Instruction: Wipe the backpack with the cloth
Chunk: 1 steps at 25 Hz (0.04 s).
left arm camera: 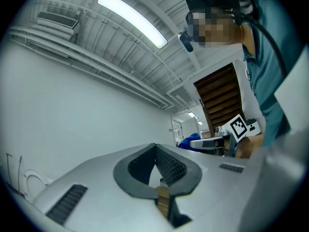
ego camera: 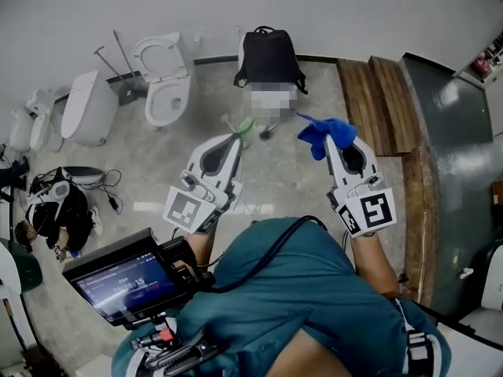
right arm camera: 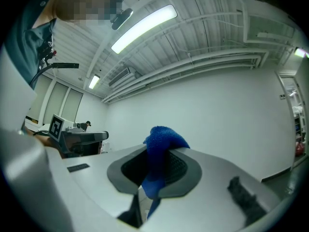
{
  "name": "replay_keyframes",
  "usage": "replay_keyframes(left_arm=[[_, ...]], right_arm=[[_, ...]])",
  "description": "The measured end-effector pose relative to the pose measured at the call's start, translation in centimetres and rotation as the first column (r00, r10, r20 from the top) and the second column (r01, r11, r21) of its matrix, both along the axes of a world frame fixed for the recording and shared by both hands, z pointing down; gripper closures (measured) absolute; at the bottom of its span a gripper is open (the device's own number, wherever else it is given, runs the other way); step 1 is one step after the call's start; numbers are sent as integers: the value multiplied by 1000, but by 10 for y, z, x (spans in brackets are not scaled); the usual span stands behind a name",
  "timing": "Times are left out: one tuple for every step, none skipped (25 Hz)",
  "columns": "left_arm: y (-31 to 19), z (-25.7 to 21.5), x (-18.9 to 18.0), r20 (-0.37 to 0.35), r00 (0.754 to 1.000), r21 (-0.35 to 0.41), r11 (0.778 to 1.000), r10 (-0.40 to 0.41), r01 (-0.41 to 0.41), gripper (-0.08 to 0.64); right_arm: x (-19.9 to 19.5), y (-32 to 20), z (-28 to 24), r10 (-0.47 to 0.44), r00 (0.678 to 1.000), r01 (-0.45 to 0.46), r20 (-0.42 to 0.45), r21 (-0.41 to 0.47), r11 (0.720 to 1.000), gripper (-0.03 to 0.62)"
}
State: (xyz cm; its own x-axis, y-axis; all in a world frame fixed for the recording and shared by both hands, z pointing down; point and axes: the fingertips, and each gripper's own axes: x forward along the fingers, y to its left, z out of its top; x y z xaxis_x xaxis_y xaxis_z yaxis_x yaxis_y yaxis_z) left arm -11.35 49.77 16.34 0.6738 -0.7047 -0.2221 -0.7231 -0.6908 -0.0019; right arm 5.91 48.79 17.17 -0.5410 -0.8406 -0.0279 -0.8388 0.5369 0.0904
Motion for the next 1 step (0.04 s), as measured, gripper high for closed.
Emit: replay_keyframes(left_arm=[[1, -1, 1, -4, 1000, 0, 1000, 1, -1, 555]], right_arm=[[0, 0, -1, -4, 1000, 4, -4, -1, 1000, 541]])
